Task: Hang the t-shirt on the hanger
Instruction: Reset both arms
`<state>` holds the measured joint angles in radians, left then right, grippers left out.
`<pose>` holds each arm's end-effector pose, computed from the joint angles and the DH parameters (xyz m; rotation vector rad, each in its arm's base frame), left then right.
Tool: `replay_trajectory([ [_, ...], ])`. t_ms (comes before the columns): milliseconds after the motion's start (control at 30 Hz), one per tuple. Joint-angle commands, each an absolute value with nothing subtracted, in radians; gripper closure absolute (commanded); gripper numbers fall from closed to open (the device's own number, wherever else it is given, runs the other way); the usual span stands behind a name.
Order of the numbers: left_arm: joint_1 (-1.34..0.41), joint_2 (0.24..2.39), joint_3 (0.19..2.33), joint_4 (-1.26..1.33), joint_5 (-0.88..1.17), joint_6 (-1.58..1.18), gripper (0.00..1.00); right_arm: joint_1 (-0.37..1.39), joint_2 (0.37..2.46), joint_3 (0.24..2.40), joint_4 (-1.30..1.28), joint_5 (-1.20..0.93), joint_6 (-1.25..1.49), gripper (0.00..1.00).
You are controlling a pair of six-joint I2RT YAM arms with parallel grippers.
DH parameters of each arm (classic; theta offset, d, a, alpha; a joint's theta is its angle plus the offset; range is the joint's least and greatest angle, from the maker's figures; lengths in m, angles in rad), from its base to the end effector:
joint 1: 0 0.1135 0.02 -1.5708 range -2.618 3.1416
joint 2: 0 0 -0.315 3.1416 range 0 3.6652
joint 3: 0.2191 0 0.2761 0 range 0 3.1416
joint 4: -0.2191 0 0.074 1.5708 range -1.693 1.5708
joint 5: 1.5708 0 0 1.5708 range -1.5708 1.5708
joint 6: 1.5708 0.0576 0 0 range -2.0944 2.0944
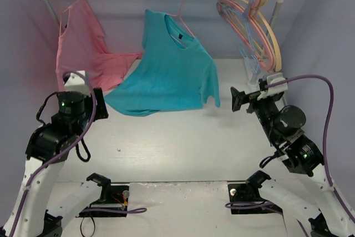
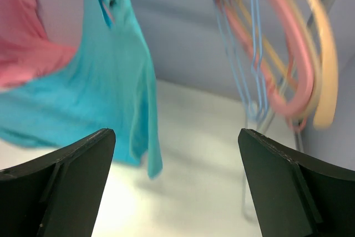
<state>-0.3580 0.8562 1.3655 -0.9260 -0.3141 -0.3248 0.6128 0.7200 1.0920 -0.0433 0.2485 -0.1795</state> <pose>0.1349 -0.0315 0.4831 -0.1693 1.9611 -0.1346 0.1188 0.0662 0.5170 -0.2781 1.2244 0.2207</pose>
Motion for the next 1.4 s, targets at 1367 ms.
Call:
replay_trajectory([
  [1367,-0.353,0.669,1.170,-0.923,-0.325,-0.322,0.30,0.612,0.515,1.039,-0.285,0.351,-0.021,0.00],
])
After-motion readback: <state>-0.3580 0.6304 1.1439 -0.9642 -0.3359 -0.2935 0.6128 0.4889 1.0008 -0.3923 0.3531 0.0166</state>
